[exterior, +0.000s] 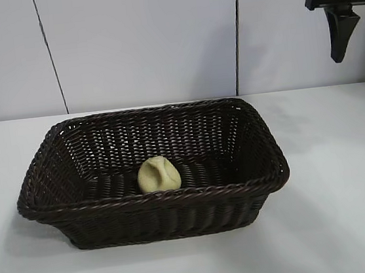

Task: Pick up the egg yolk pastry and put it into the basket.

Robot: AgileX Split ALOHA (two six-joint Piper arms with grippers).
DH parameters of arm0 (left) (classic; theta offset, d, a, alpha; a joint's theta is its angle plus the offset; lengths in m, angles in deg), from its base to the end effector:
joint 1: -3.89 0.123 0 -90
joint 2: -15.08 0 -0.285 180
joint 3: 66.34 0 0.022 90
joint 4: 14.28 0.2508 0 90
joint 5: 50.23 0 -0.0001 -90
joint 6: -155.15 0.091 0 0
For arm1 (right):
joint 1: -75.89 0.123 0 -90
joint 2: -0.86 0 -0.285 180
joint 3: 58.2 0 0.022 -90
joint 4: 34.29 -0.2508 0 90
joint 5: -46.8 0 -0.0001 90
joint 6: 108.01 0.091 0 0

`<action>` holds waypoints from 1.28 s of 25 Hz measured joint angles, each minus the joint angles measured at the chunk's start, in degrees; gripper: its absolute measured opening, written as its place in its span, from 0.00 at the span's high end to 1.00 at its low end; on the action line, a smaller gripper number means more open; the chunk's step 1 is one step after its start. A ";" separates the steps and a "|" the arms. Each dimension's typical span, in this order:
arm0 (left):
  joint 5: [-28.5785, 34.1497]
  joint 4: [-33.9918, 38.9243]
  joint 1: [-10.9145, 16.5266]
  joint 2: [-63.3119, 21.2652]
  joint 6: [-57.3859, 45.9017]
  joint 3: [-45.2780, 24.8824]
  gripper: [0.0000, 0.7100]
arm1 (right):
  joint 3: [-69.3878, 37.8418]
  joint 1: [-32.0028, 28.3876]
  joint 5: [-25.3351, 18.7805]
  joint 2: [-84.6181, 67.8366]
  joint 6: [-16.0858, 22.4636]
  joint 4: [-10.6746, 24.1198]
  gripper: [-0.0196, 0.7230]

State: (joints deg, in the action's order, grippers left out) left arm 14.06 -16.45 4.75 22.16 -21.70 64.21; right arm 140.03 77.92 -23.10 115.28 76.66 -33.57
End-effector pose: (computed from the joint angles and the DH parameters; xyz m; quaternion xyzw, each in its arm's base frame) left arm -0.0076 -0.0032 0.2681 0.0187 0.8692 -0.0016 0.4941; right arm 0.3911 0.0128 0.2890 0.0214 0.9924 0.0010 0.1212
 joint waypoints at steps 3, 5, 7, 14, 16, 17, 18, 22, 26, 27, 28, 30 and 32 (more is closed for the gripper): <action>0.00 0.00 0.00 0.00 0.00 0.00 0.20 | -4.48 0.00 0.00 -4.32 -0.29 0.00 0.36; 0.00 0.00 0.00 0.00 0.00 0.00 0.20 | -9.38 0.00 0.00 -8.06 -0.50 -0.72 0.36; 0.00 0.00 0.00 0.00 0.00 0.00 0.20 | -14.58 0.00 0.00 -11.96 -1.11 -0.72 0.36; 0.00 0.00 0.00 0.00 0.00 0.00 0.20 | -35.03 0.00 0.00 -28.11 -1.50 -1.13 0.36; 0.00 0.00 0.00 0.00 0.00 0.00 0.20 | -41.15 0.00 0.00 -33.06 -1.56 -1.13 0.36; 0.00 0.00 0.00 0.00 0.00 0.00 0.20 | -43.64 0.00 0.43 -35.59 -1.79 -1.13 0.36; 0.00 0.00 0.00 0.00 0.00 0.00 0.20 | -46.55 0.00 0.95 -37.68 -1.94 -1.13 0.36; 0.00 0.00 0.00 0.00 0.00 0.00 0.20 | -56.11 0.00 4.43 -47.33 -2.49 -1.13 0.36; 0.05 0.00 0.00 0.00 0.00 0.00 0.20 | -62.76 0.00 7.46 -57.13 -2.63 -1.13 0.36; 0.05 0.00 0.00 0.00 0.00 0.00 0.20 | -64.17 0.00 7.98 -59.65 -2.63 -1.13 0.36; 0.05 0.00 0.00 0.00 0.00 0.00 0.20 | -65.23 0.00 8.41 -61.72 -2.67 -1.13 0.36; 0.05 0.00 0.00 0.00 0.00 0.00 0.20 | -67.54 0.00 8.66 -66.76 -2.77 -1.18 0.36; 0.05 0.00 0.00 0.00 0.00 0.00 0.20 | -68.47 0.00 8.92 -71.29 -2.77 -1.18 0.36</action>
State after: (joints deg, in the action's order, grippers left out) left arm 14.11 -16.45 4.75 22.16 -21.70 64.21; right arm 71.57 77.92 -14.18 43.99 73.90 -34.75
